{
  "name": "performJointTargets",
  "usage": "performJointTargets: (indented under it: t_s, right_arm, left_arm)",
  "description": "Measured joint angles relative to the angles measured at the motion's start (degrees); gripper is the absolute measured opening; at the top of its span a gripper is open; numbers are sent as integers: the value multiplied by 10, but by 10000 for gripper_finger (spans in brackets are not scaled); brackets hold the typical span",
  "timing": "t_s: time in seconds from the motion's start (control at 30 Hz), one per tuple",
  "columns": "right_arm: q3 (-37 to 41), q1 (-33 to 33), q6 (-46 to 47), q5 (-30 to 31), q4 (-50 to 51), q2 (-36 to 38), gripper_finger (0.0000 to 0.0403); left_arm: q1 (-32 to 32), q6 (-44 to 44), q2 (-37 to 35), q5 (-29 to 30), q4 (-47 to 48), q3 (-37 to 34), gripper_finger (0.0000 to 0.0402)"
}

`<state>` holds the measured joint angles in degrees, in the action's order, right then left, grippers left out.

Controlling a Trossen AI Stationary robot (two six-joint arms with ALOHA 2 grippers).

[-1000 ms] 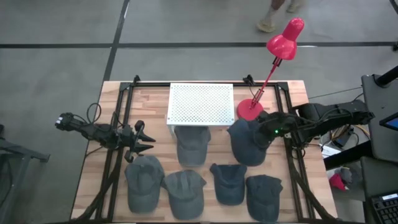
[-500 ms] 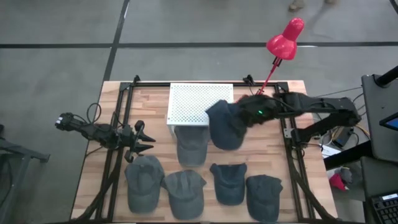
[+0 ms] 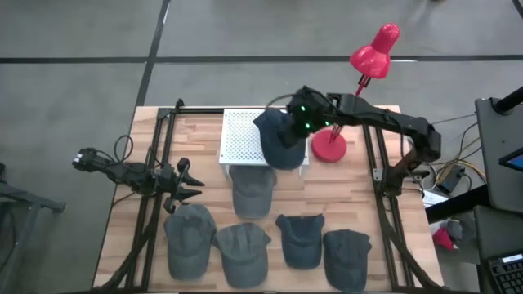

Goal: Pick & Place hat
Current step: Put the top right black cap on the shelf

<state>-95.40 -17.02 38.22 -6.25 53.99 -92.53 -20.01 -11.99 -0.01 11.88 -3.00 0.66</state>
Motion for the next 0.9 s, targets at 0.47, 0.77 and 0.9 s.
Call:
performJointTargets:
  t_s: [0.47,0.77,0.9]
  right_arm:
    - [-28,-99,-57,-64,58,-49,25]
    - [-26,-100,-54,-65,58,-57,50]
    - [-25,-101,-52,-65,58,-57,52]
  left_arm:
    - [0,-5,0,0,0,0,129]
    - [0,-5,0,0,0,0,129]
    - [0,-4,0,0,0,0,129]
